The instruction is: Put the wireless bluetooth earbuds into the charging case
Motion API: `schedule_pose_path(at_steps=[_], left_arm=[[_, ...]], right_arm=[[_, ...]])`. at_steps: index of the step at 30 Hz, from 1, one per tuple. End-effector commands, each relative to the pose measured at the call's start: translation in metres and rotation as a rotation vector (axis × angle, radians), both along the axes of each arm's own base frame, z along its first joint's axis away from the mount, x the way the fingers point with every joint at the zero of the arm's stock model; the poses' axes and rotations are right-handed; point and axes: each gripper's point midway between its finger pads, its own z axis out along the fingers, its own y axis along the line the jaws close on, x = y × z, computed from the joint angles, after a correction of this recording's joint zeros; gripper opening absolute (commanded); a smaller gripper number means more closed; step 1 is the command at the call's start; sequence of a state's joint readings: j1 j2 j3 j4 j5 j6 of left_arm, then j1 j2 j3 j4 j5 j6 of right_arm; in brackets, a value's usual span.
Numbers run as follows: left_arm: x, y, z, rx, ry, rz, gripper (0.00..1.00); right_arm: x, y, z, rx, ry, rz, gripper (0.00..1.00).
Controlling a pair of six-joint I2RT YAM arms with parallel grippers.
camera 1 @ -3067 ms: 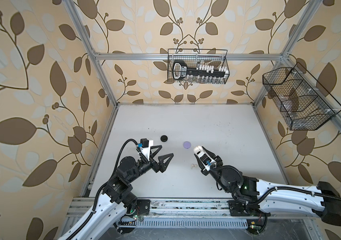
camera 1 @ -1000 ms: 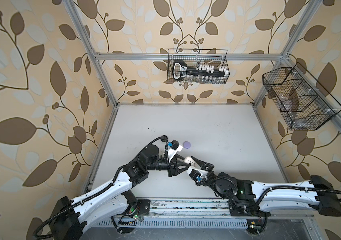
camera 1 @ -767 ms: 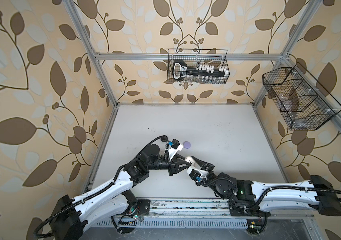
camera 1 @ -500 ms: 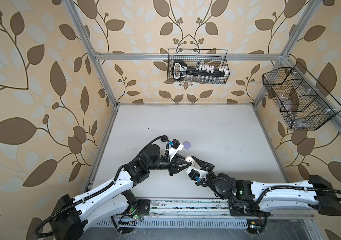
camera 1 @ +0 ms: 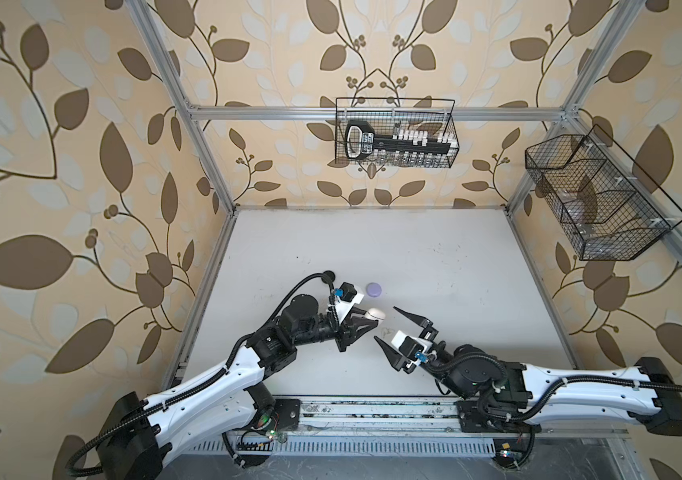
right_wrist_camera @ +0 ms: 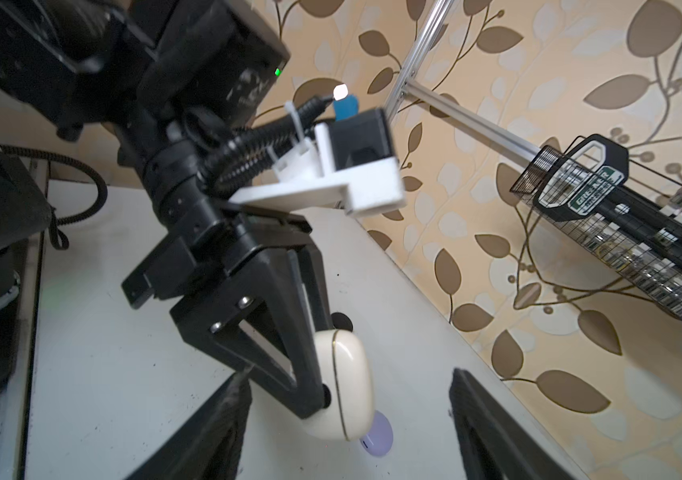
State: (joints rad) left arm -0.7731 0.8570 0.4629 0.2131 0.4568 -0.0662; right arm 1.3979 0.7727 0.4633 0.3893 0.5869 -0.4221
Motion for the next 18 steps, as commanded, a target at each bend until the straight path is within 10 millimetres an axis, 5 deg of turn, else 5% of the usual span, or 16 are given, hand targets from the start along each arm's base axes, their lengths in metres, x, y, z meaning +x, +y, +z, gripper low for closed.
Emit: schedule_pose_path(at_steps=[1,6,18], left_arm=[[-0.005,-0.001,0.011,-0.004,-0.163,-0.049,0.0],[-0.033,-0.002,0.022,-0.081,-0.208,-0.181,0.0],[-0.056,0.008,0.03,-0.137,-0.263,-0.244,0.0]], right_arm=[[-0.003,-0.007,0.003,0.064,0.033,0.046,0.76],[0.005,-0.007,-0.002,0.054,0.098,0.084,0.72],[0.001,0.015,-0.018,-0.045,0.145,0.155,0.65]])
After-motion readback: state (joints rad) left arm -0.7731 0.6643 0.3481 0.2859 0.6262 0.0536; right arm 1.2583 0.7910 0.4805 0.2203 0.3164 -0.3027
